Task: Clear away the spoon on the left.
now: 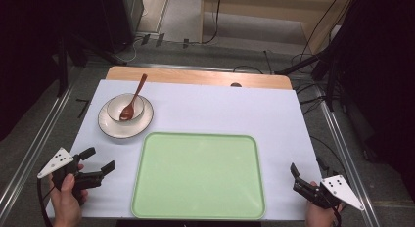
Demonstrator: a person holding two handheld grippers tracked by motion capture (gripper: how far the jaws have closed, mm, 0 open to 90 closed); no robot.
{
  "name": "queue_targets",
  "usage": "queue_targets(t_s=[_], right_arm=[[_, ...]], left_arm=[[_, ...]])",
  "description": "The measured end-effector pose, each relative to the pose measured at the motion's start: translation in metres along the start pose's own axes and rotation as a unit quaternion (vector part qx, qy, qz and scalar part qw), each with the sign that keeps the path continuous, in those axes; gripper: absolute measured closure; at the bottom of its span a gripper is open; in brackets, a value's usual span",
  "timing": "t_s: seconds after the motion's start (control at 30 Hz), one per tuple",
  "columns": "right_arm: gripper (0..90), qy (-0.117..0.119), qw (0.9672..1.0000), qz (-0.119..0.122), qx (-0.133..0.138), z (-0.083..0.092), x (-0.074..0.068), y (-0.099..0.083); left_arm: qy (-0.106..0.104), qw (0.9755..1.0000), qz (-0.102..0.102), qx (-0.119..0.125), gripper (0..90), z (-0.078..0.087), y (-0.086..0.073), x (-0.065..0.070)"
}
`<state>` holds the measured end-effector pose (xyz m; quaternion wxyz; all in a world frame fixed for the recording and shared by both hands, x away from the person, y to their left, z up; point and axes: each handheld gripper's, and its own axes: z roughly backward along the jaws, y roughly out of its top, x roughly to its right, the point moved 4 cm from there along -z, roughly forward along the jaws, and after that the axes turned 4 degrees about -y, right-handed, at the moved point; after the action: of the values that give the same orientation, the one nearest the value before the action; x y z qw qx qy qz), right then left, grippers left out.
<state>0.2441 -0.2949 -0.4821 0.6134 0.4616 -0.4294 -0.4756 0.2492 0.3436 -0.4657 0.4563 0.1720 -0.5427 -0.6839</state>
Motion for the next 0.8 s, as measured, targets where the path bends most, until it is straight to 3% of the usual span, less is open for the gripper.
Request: queue_targets(t_s=[0.1, 0.27, 0.5, 0.8], right_arm=[[13.2, 0.001, 1.0, 0.0, 0.0, 0.0, 0.0, 0.0], [13.2, -0.001, 1.0, 0.004, 0.001, 0.001, -0.001, 0.0], [13.2, 0.001, 1.0, 0.002, 0.002, 0.001, 0.0, 0.0], [13.2, 0.001, 1.0, 0.005, 0.001, 0.001, -0.001, 0.0]], left_arm=[[-0.007, 1.0, 0.005, 0.003, 0.7, 0.0, 0.002, 0.001], [-0.006, 0.9999, -0.011, 0.002, 0.7, -0.001, 0.012, 0.008], [-0.031, 0.9995, -0.003, 0.001, 0.7, -0.007, 0.022, 0.018], [-0.032, 0.9994, -0.008, 0.008, 0.7, -0.01, 0.043, 0.022]])
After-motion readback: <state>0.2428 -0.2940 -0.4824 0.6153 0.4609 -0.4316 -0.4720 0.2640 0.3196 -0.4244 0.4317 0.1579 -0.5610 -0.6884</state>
